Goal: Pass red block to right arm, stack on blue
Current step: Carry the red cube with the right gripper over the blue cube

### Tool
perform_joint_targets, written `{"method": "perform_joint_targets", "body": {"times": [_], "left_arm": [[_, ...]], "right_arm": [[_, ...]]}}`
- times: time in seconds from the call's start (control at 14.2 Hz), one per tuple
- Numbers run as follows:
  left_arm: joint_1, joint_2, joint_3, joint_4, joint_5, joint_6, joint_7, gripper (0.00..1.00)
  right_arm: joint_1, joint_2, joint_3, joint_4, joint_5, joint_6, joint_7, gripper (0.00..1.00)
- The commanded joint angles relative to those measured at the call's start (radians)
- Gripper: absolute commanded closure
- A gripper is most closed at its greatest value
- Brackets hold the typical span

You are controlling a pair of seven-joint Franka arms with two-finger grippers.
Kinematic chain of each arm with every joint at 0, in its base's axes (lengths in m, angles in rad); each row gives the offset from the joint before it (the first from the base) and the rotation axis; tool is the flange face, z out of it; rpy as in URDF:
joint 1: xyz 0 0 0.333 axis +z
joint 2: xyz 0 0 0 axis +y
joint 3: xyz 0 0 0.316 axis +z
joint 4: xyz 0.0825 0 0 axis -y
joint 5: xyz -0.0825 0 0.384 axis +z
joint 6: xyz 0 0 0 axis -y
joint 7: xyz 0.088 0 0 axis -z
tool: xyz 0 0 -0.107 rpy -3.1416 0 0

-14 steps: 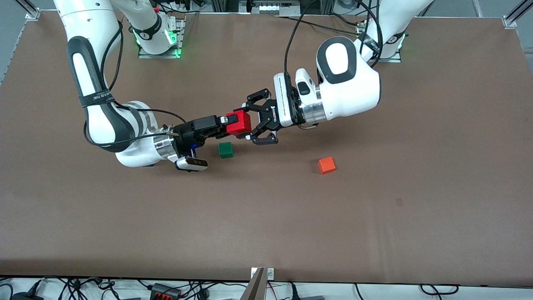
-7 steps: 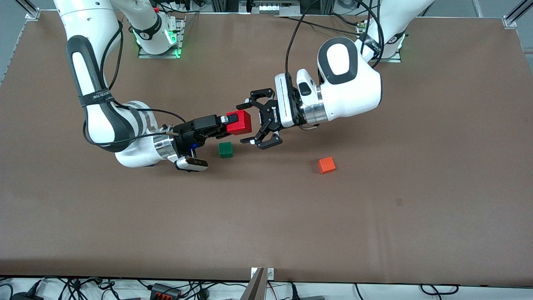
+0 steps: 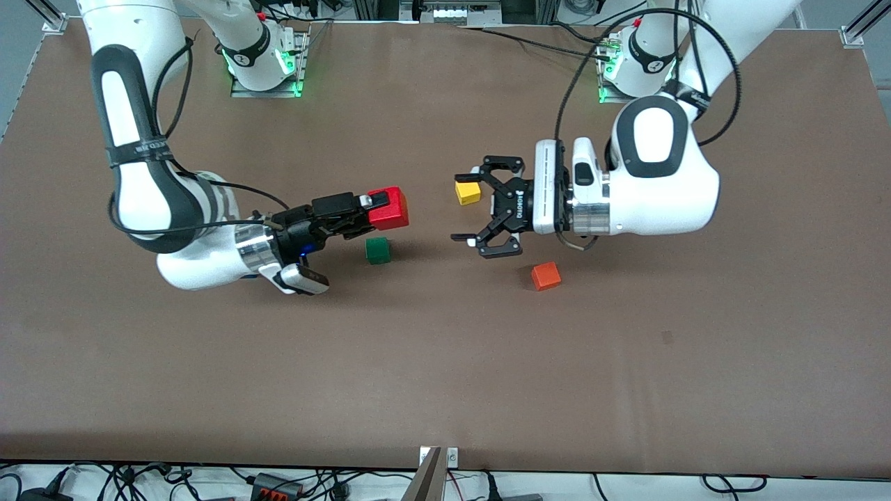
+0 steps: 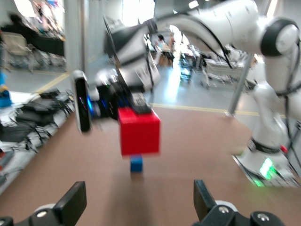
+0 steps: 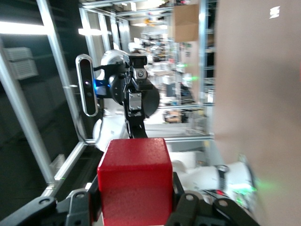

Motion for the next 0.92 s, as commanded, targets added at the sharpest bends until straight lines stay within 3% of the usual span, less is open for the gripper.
{"method": "perform_joint_targets", "body": {"times": [0.0,0.28,0.56,0.85], "left_arm": [[0.023,-0.024,-0.005,-0.004,0.200,-0.077,-0.151,0.00],[0.019,-0.015,-0.003,-0.004,0.524,-0.192,-0.377,0.00],[0.017,0.011,0.000,-0.006,0.881,-0.356,-0.657,0.00],[0.023,0.011,0.066,0.005,1.038,-0.440,-0.955,0.00]], "right_arm": [[-0.007,0.008,-0.045,0.046,-0.158,-0.002,0.035,1.00],[-0.004,0.006,-0.136,0.048,-0.441,0.017,0.037,1.00],[0.005,0.003,-0.156,0.035,-0.932,0.150,0.051,1.00],[0.011,0.003,-0.219,0.022,-1.201,0.159,0.054,1.00]]}}
